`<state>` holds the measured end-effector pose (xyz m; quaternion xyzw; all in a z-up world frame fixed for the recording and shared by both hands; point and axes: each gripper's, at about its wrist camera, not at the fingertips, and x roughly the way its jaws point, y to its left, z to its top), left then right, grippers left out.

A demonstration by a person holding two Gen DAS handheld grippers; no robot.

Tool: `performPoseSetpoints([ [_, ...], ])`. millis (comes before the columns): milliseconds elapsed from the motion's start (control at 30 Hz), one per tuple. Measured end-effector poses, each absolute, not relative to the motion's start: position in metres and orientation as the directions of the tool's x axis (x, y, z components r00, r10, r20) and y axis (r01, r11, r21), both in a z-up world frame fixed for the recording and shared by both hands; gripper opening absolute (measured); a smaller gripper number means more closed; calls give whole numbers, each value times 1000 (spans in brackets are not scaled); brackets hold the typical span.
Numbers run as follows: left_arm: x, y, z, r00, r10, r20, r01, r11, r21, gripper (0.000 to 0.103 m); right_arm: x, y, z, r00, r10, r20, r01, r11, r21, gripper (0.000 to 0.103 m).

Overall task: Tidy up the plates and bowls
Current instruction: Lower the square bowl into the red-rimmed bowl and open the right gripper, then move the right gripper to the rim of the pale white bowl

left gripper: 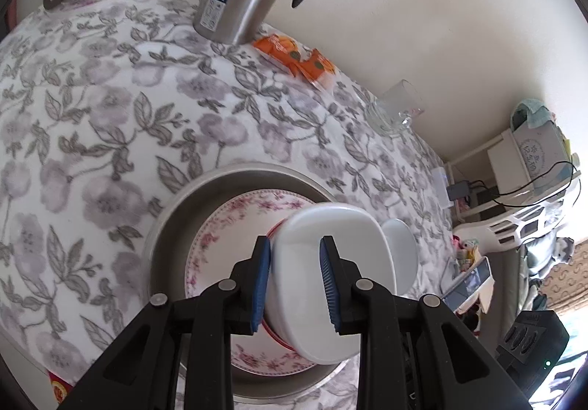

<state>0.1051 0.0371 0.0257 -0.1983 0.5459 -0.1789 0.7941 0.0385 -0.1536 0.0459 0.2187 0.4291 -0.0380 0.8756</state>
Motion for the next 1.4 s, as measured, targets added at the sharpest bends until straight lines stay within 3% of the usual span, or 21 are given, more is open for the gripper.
performPoseSetpoints([
  [800,101,42,41,397,-458,-795,75,880,-469,30,27,-174,62,672,108,-732,287,873,393,25],
  [833,101,42,42,402,-450,-797,74,884,-462,30,27,-175,63,673,104,-732,291,873,391,25],
  [867,100,41,43,408,-435,-803,71,892,-447,38,27,-176,64,672,92,-735,300,874,383,26],
  [933,100,40,44,419,-394,-818,61,911,-407,56,27,-179,64,665,71,-744,321,872,370,44],
  [967,100,40,44,422,-373,-826,56,920,-387,60,27,-180,63,659,53,-750,336,871,357,62],
  [1000,100,39,43,423,-352,-835,51,929,-366,60,27,-180,63,656,35,-754,347,873,343,66],
  [1100,101,39,40,418,-303,-857,34,947,-319,63,27,-183,61,647,24,-762,355,875,328,68],
  [1233,101,40,37,427,-253,-868,14,962,-273,75,28,-187,56,631,11,-775,372,873,315,74],
  [1300,101,41,36,432,-243,-869,5,964,-267,83,29,-188,54,622,-1,-783,378,876,300,81],
  [1400,100,40,35,444,-214,-870,-7,970,-242,84,28,-190,52,614,-12,-789,384,878,285,89],
])
